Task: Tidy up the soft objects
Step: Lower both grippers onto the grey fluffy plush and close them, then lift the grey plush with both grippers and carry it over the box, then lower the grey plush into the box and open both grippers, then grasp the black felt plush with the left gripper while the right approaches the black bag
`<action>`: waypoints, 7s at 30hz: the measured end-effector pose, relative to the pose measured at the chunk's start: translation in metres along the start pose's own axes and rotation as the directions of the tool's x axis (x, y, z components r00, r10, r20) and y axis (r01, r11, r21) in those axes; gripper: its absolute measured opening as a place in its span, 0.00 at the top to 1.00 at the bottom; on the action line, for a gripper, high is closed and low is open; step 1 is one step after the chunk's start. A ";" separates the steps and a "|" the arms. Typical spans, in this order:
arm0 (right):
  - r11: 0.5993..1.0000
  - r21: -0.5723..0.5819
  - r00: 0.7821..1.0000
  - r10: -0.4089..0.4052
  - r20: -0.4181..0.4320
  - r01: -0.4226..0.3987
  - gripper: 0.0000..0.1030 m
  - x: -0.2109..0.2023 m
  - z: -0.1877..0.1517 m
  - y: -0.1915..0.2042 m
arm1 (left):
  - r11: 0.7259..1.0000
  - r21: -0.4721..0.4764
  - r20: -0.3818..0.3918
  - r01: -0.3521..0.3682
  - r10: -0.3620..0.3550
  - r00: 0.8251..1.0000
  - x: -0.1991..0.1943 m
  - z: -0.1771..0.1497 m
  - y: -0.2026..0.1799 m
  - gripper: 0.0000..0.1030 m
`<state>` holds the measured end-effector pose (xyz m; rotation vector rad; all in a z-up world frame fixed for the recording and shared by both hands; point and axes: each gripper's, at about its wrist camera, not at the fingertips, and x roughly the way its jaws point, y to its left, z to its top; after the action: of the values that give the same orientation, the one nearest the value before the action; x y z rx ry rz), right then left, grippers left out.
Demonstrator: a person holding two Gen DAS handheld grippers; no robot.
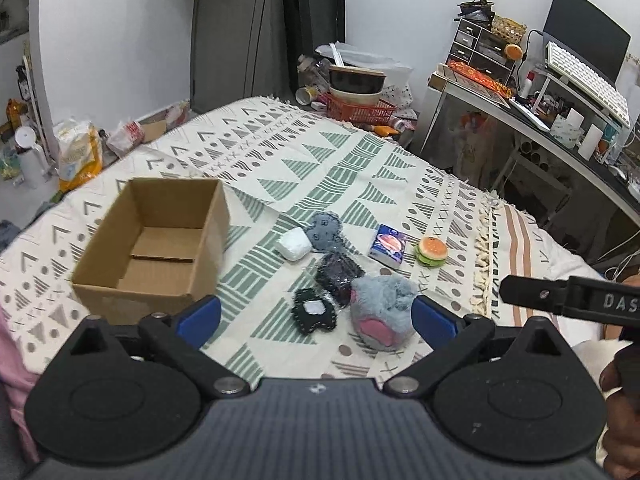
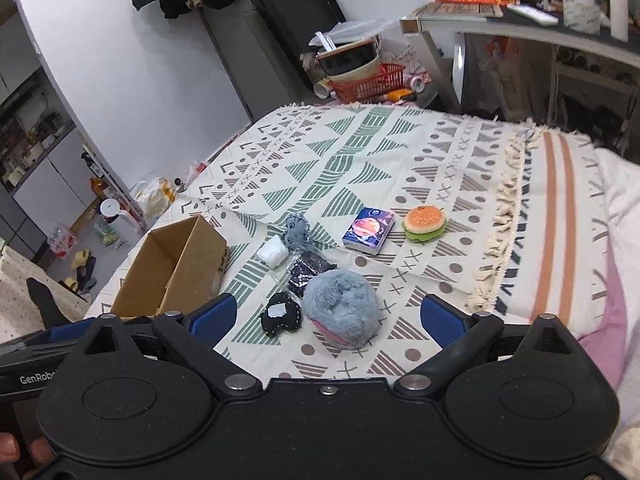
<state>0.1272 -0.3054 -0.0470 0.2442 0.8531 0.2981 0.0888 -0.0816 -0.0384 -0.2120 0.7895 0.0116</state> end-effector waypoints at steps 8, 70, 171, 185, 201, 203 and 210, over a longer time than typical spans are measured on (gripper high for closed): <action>0.987 0.155 0.993 0.050 -0.104 -0.034 0.22 0.049 0.004 -0.027 | 0.997 -0.042 -0.057 0.064 -0.066 0.996 0.048 0.003 -0.008 0.05; 0.938 0.318 0.977 0.181 -0.110 -0.137 0.77 0.119 0.004 -0.043 | 0.928 -0.295 -0.129 0.230 -0.277 0.952 0.139 0.002 -0.005 0.70; 0.991 0.098 0.995 0.092 0.049 -0.096 0.00 0.090 0.002 0.109 | 0.967 -0.253 0.043 -0.004 0.015 0.999 0.055 0.041 0.155 0.16; 0.989 0.133 0.992 0.054 0.113 -0.069 0.00 0.047 0.004 0.048 | 0.991 -0.135 -0.005 0.000 -0.001 1.000 0.043 0.046 0.081 0.12; 0.975 0.219 0.983 0.004 0.185 -0.045 0.00 0.017 0.007 -0.020 | 0.999 -0.043 -0.008 0.006 -0.006 1.000 0.039 0.051 0.017 0.12; 0.968 0.246 0.983 -0.002 0.182 -0.043 0.00 0.016 0.007 -0.031 | 0.999 -0.051 0.011 0.001 -0.001 1.000 0.038 0.050 0.013 0.12; 0.954 0.295 0.986 -0.003 0.169 -0.048 0.00 0.023 0.004 -0.052 | 0.998 -0.060 0.009 0.004 -0.004 1.000 0.043 0.049 0.005 0.12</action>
<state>0.1531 -0.3461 -0.0773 0.5543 0.7268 0.1656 0.1529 -0.0699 -0.0367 -0.2706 0.7801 0.0328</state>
